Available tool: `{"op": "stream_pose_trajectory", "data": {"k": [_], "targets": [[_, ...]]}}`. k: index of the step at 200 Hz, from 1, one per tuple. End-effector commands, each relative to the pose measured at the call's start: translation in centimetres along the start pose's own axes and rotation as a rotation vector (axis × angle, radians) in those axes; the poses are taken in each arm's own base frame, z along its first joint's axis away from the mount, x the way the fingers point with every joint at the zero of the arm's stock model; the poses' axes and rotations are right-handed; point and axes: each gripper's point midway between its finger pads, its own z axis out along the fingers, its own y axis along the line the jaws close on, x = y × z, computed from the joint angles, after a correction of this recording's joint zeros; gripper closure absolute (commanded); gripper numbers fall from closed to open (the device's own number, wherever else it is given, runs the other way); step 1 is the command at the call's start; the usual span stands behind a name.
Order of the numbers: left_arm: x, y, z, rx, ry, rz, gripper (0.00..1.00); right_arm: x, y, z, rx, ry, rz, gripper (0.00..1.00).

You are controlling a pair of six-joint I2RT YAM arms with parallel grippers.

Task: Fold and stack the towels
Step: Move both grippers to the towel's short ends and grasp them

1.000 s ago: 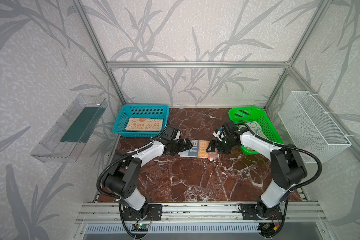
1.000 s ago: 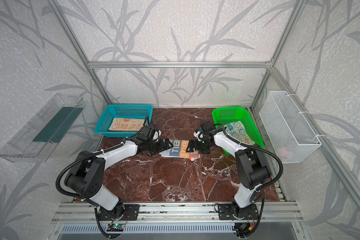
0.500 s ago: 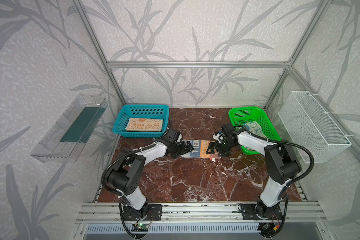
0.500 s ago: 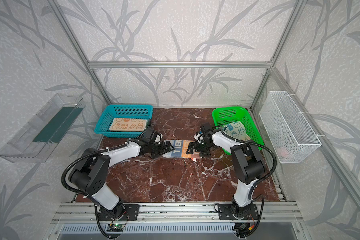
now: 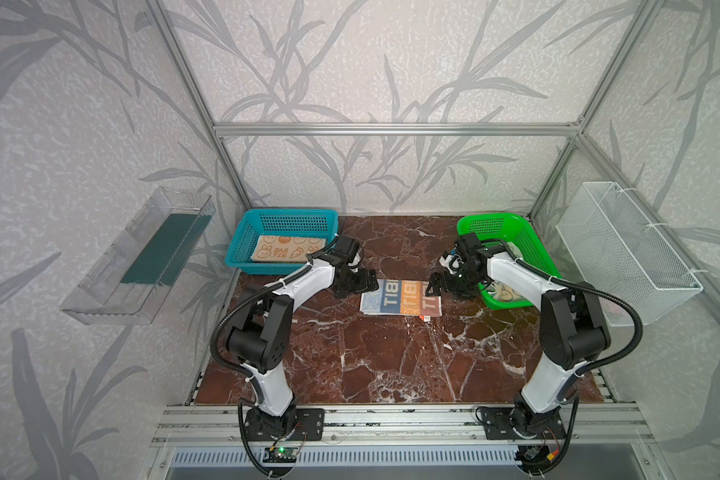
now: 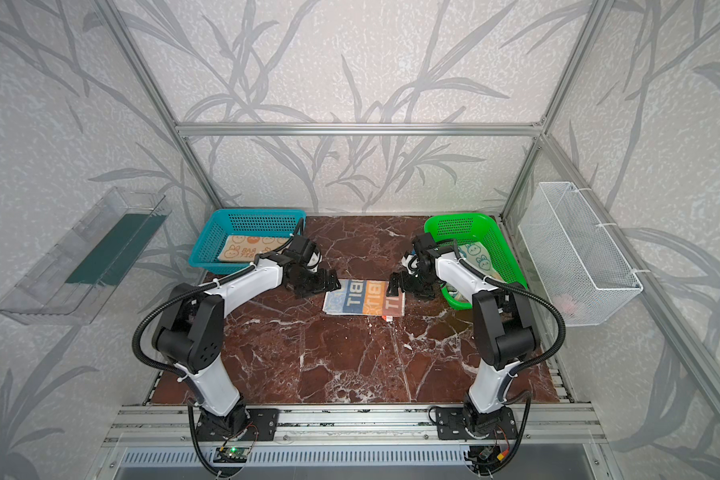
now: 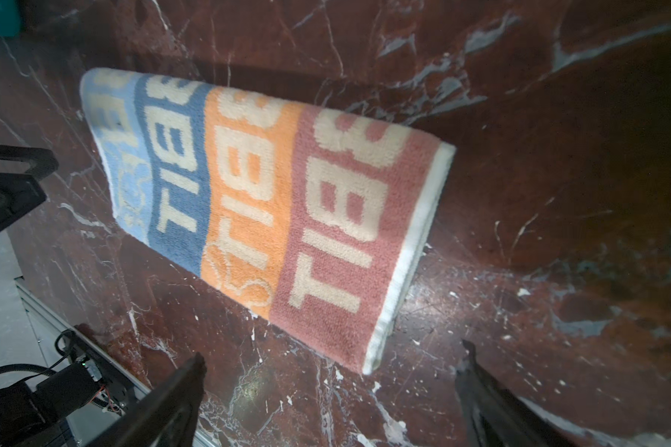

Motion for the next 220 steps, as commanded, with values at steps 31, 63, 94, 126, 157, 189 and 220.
{"op": "stream_pose_trajectory", "data": {"k": [31, 63, 94, 126, 157, 189, 220], "targets": [[0.7, -0.5, 1.6, 0.009, 0.078, 0.020, 0.01, 0.3, -0.4, 1.6, 0.003, 0.047, 0.007, 0.01], [0.6, -0.8, 2.6, 0.022, 0.092, 0.010, 0.01, 0.3, -0.1, 2.6, -0.010, 0.055, 0.015, 0.01], [0.8, -1.3, 3.6, 0.021, 0.112, 0.019, 0.01, 0.6, 0.5, 3.8, -0.014, 0.069, 0.017, 0.01], [1.5, -1.6, 5.0, 0.022, 0.141, 0.028, 0.02, 0.9, 1.2, 4.7, -0.032, 0.081, 0.023, 0.01], [2.2, -1.4, 5.8, 0.010, 0.154, 0.033, 0.19, 0.9, 1.6, 5.2, -0.040, 0.081, 0.025, 0.01], [2.9, -1.4, 6.8, 0.009, 0.161, 0.039, 0.36, 0.7, 2.1, 5.8, -0.050, 0.087, 0.023, 0.01], [3.0, -1.5, 6.8, -0.007, 0.155, 0.055, 0.51, 0.7, 2.7, 6.1, -0.057, 0.089, 0.013, 0.01]]}}
